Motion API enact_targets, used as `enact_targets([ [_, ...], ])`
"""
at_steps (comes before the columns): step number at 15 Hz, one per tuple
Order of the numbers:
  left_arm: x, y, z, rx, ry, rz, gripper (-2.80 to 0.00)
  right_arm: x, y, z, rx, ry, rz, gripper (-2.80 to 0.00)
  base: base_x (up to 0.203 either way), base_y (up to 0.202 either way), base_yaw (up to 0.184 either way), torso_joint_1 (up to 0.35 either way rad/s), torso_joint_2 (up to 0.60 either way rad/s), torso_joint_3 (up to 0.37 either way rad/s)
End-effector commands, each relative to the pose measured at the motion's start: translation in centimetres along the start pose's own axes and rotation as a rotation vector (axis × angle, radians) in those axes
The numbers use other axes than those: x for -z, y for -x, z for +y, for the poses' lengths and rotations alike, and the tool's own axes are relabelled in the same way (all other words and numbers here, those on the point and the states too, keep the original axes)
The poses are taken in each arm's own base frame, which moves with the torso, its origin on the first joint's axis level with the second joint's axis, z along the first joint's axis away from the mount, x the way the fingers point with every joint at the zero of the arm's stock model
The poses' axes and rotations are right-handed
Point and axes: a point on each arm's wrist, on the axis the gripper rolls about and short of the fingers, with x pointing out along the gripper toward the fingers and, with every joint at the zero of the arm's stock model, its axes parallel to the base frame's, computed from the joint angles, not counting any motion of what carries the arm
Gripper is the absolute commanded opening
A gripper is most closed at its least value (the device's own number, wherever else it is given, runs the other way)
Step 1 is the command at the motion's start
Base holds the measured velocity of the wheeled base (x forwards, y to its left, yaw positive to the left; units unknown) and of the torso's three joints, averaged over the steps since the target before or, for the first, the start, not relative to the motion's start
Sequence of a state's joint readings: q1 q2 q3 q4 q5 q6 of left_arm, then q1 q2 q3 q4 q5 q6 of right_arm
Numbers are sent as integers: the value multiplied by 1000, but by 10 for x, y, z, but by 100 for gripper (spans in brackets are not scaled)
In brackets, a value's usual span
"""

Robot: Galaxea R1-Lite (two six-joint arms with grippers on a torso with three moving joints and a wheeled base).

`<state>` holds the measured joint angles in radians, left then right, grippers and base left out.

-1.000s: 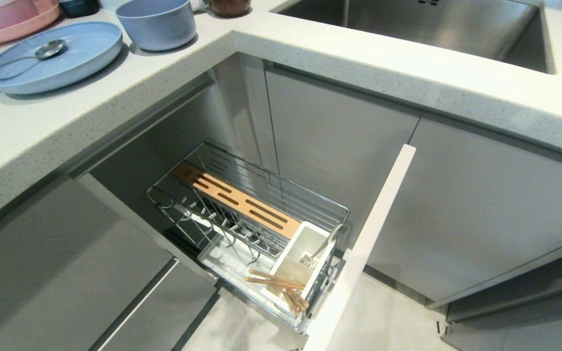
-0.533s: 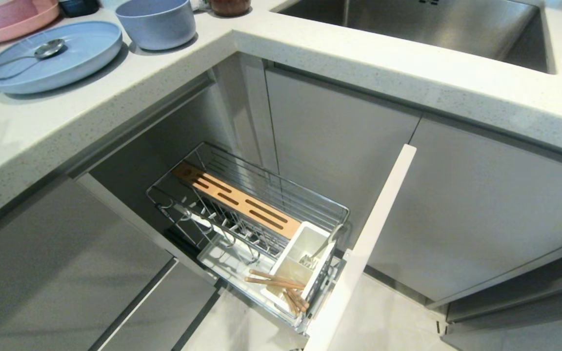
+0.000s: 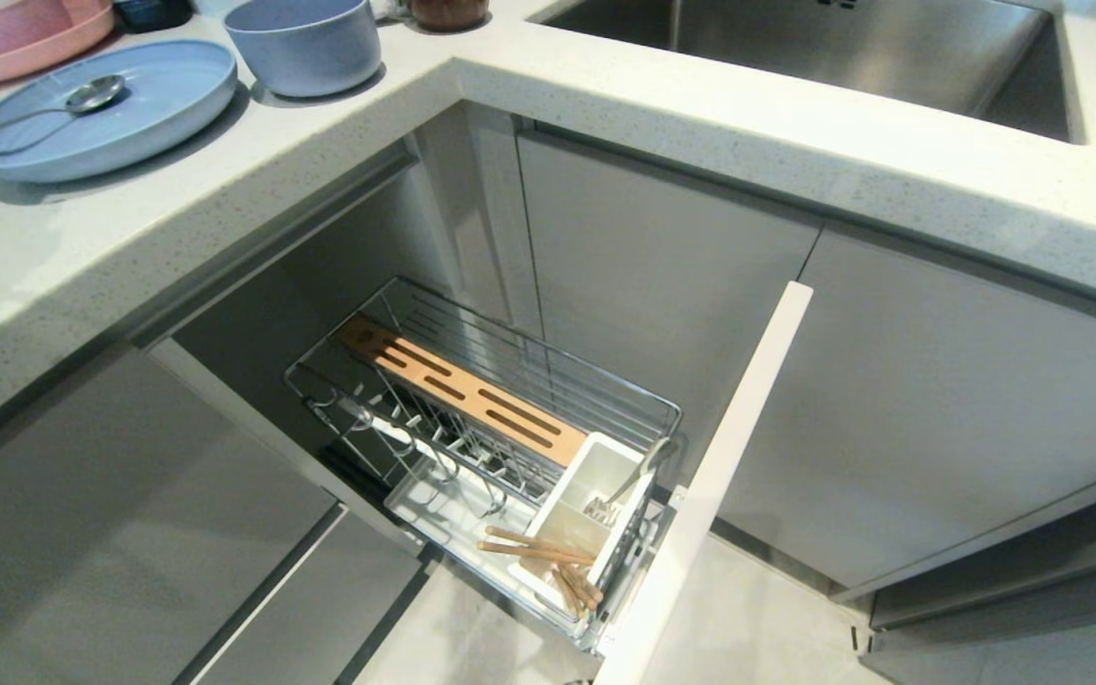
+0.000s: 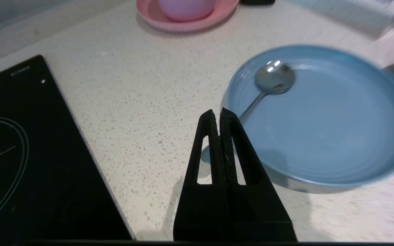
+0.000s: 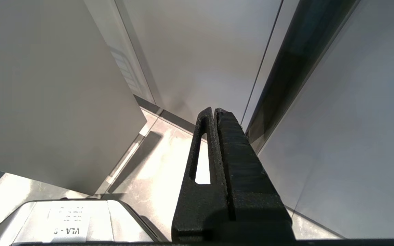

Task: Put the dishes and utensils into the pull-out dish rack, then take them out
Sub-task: Pick up the spoon and place it in the cupboard

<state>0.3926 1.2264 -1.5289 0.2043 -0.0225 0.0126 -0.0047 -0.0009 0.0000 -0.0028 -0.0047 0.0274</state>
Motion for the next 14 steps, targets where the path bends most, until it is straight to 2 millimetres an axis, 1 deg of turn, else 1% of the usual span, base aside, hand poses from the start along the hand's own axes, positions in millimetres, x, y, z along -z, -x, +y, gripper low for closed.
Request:
enact_targets([
  [1,16,-38,7,16,-31,83,-280,0,0,0,0,0,-3,-280,0,0,0,0,0,0],
  [3,19,-47,14,52,-34,104,-280,0,0,0,0,0,-3,-280,0,0,0,0,0,0],
  [5,21,-51,19,72,-45,153,-280,0,0,0,0,0,-3,-280,0,0,0,0,0,0],
  [8,26,-57,19,134,-43,184,-280,0,0,0,0,0,-3,-280,0,0,0,0,0,0],
  [10,27,-58,19,157,-41,187,-280,0,0,0,0,0,-3,-280,0,0,0,0,0,0],
  [11,28,-59,19,159,-42,191,0,0,0,0,0,0,-3,-280,0,0,0,0,0,0],
  [14,29,-62,18,170,-40,193,0,0,0,0,0,0,-3,-280,0,0,0,0,0,0],
])
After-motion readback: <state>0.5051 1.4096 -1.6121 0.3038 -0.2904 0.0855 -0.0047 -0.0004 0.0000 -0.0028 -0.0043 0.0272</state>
